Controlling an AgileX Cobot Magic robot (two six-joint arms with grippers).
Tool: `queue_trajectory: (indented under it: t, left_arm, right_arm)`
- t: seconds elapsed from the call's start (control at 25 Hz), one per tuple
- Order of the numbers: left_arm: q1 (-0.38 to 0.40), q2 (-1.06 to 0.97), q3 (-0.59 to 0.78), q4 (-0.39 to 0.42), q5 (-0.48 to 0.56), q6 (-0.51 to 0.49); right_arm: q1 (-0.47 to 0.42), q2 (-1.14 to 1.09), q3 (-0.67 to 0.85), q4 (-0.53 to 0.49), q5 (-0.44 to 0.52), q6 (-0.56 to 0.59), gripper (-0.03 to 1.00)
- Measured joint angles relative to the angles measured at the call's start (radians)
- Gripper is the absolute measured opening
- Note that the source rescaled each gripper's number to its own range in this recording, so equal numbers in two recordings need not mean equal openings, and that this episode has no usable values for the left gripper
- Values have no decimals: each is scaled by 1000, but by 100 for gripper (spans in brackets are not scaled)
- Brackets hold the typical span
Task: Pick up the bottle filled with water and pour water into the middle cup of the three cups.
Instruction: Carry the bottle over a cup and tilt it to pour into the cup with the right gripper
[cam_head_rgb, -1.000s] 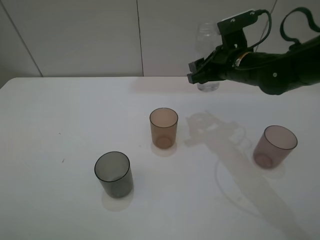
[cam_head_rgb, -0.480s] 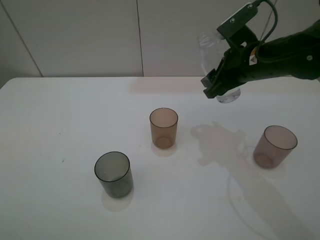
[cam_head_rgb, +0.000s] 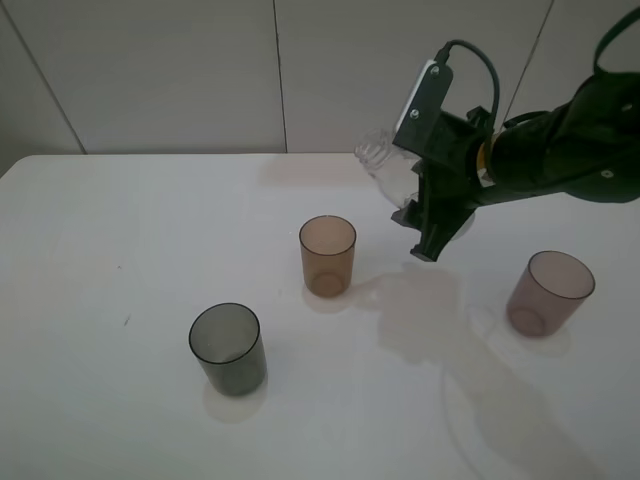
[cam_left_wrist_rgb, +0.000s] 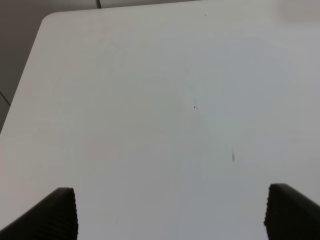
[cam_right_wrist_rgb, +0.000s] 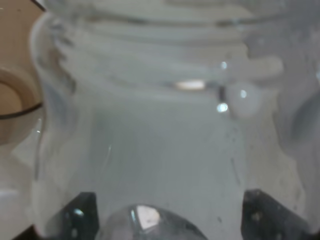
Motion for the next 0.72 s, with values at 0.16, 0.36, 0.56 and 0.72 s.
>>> queue_trajectory:
  t: [0.16, 0.36, 0.56, 0.72]
  left_arm:
    - [0, 0, 0, 0, 0, 0]
    - [0, 0, 0, 0, 0, 0]
    - [0, 0, 0, 0, 0, 0]
    - [0, 0, 0, 0, 0, 0]
  right_arm:
    - [21, 7, 2, -53, -1, 0, 0]
    - [21, 58, 1, -78, -2, -6, 0]
    - [21, 100, -38, -4, -3, -115, 0]
    - [21, 128, -56, 103, -9, -295, 0]
